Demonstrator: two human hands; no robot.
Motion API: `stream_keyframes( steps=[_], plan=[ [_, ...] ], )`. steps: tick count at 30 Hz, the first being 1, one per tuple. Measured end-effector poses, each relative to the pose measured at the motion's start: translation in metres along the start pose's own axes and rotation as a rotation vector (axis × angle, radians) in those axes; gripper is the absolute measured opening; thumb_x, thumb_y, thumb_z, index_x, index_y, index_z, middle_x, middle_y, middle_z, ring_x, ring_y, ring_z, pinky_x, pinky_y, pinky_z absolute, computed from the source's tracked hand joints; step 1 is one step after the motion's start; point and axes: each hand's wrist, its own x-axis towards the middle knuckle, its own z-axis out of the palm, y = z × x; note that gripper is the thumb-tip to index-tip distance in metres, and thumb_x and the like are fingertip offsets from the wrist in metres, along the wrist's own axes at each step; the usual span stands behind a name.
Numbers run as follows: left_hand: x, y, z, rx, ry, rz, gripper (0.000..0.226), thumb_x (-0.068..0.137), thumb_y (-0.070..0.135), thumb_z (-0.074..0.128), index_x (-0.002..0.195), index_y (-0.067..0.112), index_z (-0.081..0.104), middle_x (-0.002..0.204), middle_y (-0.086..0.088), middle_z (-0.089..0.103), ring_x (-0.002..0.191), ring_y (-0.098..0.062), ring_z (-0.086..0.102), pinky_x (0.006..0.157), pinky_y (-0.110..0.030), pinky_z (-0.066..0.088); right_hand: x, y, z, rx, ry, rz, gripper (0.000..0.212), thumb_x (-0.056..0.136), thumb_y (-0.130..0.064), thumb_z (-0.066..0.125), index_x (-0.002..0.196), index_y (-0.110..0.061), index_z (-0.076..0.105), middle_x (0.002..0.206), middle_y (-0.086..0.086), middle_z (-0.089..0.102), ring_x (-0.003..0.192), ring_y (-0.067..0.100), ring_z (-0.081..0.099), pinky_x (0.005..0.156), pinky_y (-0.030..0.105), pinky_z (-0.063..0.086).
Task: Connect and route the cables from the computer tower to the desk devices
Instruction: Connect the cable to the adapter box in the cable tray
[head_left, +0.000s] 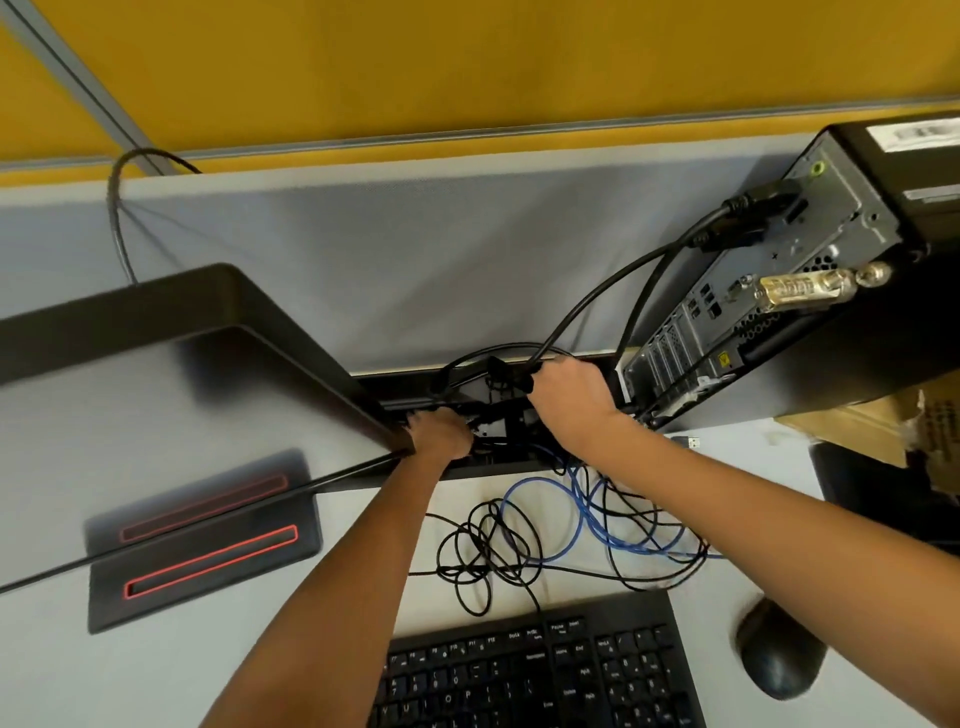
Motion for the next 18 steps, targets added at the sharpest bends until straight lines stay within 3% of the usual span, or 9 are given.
stream_keyframes(
  steps=[3,7,9,11,13,18],
  plan=[
    [-0.009,0.006,0.002,-0.074,-0.021,0.12,0.037,0.1,0.026,0.035,0.124,0.006,0.054,0.128,-0.017,0.055,0.118,-0.035,0.052,0.102,-0.046,0.041,0.007,-0.001,-0.008,-0.035,-0.083,0.027,0.024,0.098,-0.012,0.052,0.12,-0.008,0.061,0.123,0.007,0.06,0.116,0.026,0.057,0.086,0.034,0.049],
    [-0.028,0.028,0.015,-0.213,0.182,0.348,0.03,0.095,0.035,0.053,0.111,0.012,0.063,0.107,-0.009,0.064,0.1,-0.028,0.062,0.082,-0.036,0.051,0.006,0.005,-0.012,-0.05,-0.257,0.014,0.037,0.094,-0.009,0.055,0.131,-0.01,0.054,0.134,0.008,0.051,0.125,0.029,0.051,0.086,0.036,0.046],
    [-0.034,0.039,0.019,-0.354,0.168,0.478,0.023,0.088,0.033,0.065,0.101,0.015,0.07,0.095,-0.004,0.07,0.089,-0.022,0.064,0.079,-0.037,0.054,0.006,0.012,-0.013,-0.043,-0.282,0.003,0.036,0.095,-0.011,0.055,0.131,-0.01,0.054,0.135,0.009,0.05,0.126,0.03,0.049,0.088,0.038,0.047],
    [-0.032,0.046,0.026,-0.464,0.199,0.465,0.017,0.085,0.027,0.07,0.09,0.01,0.073,0.078,-0.006,0.07,0.073,-0.021,0.063,0.073,-0.04,0.055,0.008,0.016,-0.013,-0.063,-0.27,-0.029,0.032,0.096,-0.012,0.054,0.128,-0.009,0.056,0.133,0.01,0.052,0.124,0.03,0.051,0.089,0.038,0.047],
    [-0.033,0.052,0.029,-0.525,0.296,0.409,0.014,0.086,0.022,0.068,0.085,0.009,0.073,0.073,-0.009,0.068,0.07,-0.026,0.063,0.07,-0.039,0.054,0.012,0.015,-0.011,-0.085,-0.227,-0.054,0.029,0.096,-0.011,0.053,0.124,-0.009,0.058,0.129,0.009,0.056,0.12,0.029,0.054,0.089,0.037,0.047],
    [-0.028,0.065,0.019,-0.304,0.343,0.222,0.02,0.095,0.017,0.052,0.103,0.004,0.065,0.104,-0.015,0.067,0.099,-0.034,0.063,0.078,-0.037,0.048,0.026,0.007,-0.004,-0.185,-0.087,-0.114,0.026,0.099,-0.006,0.044,0.117,-0.009,0.062,0.123,0.007,0.06,0.116,0.025,0.058,0.087,0.033,0.049]
  ],
)
